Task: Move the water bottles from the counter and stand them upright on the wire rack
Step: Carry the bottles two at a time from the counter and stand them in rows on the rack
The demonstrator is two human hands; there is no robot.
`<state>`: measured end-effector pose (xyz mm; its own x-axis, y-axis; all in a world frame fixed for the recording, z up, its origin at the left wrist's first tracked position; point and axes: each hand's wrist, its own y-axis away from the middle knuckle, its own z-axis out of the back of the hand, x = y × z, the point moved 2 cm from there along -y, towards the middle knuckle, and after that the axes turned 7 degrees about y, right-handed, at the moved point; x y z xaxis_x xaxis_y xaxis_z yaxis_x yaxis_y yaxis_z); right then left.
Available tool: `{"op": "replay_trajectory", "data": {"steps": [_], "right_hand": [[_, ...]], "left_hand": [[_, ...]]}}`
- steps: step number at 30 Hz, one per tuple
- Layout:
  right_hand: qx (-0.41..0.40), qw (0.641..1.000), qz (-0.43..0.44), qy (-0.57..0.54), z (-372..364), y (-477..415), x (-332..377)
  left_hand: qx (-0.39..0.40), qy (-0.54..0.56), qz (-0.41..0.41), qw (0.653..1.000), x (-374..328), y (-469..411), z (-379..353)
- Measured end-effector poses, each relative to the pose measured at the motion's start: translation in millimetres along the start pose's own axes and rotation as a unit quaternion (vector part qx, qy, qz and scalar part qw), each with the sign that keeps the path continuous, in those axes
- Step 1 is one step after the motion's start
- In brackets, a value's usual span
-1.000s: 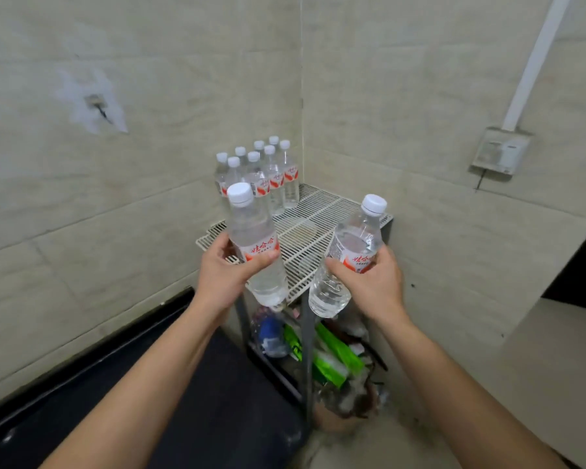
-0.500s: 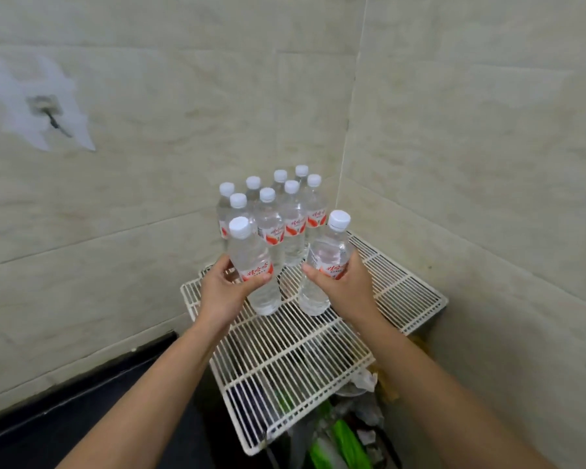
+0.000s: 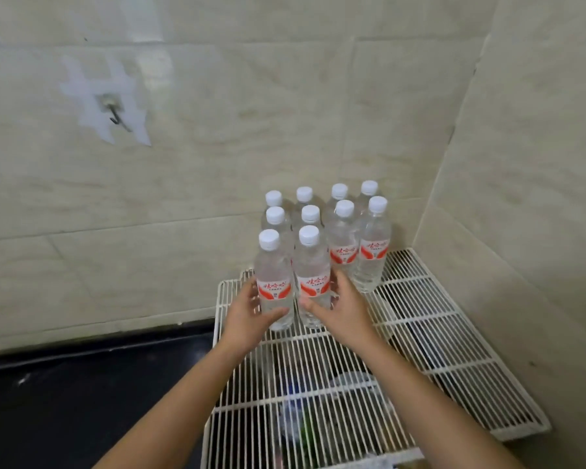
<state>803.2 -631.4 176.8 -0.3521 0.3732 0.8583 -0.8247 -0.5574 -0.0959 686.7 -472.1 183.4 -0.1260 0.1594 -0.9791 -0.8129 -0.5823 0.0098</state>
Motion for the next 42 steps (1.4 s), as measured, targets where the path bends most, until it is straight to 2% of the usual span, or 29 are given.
{"op": "replay_trajectory", "data": {"steps": [2, 5, 16, 19, 22, 24, 26, 29, 32, 36, 39, 42], "right_hand": [[0.034, 0.999, -0.004, 0.037, -2, 0, -17], [0.047, 0.998, -0.003, 0.043, -5, 4, -33], [0.054, 0.994, 0.004, 0.099, -7, -3, -44], [0.044, 0.995, 0.013, 0.094, 0, 1, -33], [-0.028, 0.988, 0.080, 0.125, 11, 11, -11], [-0.106, 0.968, 0.166, 0.156, 18, 17, 9], [-0.181, 0.928, 0.273, 0.179, 16, 22, 27], [-0.217, 0.868, 0.404, 0.193, -13, 30, 52], [-0.166, 0.859, 0.453, 0.174, -63, 46, 80], [-0.071, 0.870, 0.448, 0.195, -144, 79, 122], [0.001, 0.867, 0.451, 0.212, -208, 111, 158], [0.038, 0.857, 0.458, 0.234, -278, 146, 200]], "left_hand": [[0.021, -0.052, 0.035, 0.998, 18, 4, -7], [0.006, -0.083, 0.032, 0.996, 27, 8, -16], [0.006, -0.098, 0.046, 0.994, 24, 13, -30], [-0.004, -0.098, 0.016, 0.995, 14, 18, -29], [-0.055, -0.129, -0.057, 0.988, -2, 27, -16], [-0.118, -0.216, -0.081, 0.966, -10, 41, -2], [-0.184, -0.310, -0.090, 0.929, -16, 61, 18], [-0.263, -0.424, -0.119, 0.858, -19, 97, 57], [-0.322, -0.490, -0.096, 0.804, -11, 138, 108], [-0.372, -0.542, -0.047, 0.752, 3, 207, 188], [-0.408, -0.554, -0.009, 0.725, 17, 266, 259], [-0.438, -0.554, 0.036, 0.707, 34, 328, 334]]}}
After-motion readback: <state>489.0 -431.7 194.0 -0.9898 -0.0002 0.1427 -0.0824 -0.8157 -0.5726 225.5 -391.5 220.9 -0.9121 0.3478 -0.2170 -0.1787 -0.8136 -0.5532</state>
